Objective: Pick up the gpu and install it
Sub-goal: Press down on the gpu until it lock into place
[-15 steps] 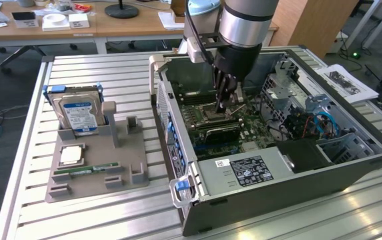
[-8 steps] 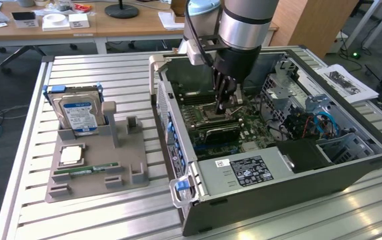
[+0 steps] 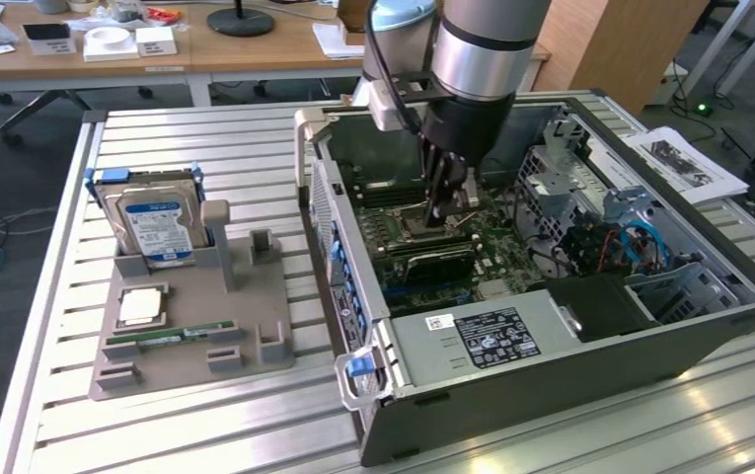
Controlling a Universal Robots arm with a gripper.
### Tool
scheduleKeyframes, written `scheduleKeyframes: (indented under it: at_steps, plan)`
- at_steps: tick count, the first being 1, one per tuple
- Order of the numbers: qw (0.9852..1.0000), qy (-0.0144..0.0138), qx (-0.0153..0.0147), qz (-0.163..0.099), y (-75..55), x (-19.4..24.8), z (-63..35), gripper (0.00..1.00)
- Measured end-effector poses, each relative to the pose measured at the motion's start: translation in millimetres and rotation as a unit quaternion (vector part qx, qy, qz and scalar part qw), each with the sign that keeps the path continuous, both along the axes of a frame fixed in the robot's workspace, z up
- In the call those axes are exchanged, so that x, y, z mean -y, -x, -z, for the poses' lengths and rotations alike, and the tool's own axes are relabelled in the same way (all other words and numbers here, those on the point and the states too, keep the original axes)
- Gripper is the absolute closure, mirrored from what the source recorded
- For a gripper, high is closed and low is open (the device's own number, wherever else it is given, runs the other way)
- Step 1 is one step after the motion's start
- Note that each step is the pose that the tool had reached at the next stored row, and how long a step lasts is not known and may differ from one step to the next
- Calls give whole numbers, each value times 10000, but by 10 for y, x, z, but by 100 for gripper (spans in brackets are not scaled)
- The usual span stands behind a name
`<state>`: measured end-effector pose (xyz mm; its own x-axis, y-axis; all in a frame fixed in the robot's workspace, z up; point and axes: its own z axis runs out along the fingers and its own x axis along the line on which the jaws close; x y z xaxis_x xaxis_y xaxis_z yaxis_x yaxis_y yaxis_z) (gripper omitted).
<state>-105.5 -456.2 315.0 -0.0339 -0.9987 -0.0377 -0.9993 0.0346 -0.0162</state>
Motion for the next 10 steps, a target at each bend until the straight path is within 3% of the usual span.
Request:
scheduleKeyframes:
  at_steps: [10]
  plan:
    - [10000, 0, 0, 0, 0, 0, 25, 89]
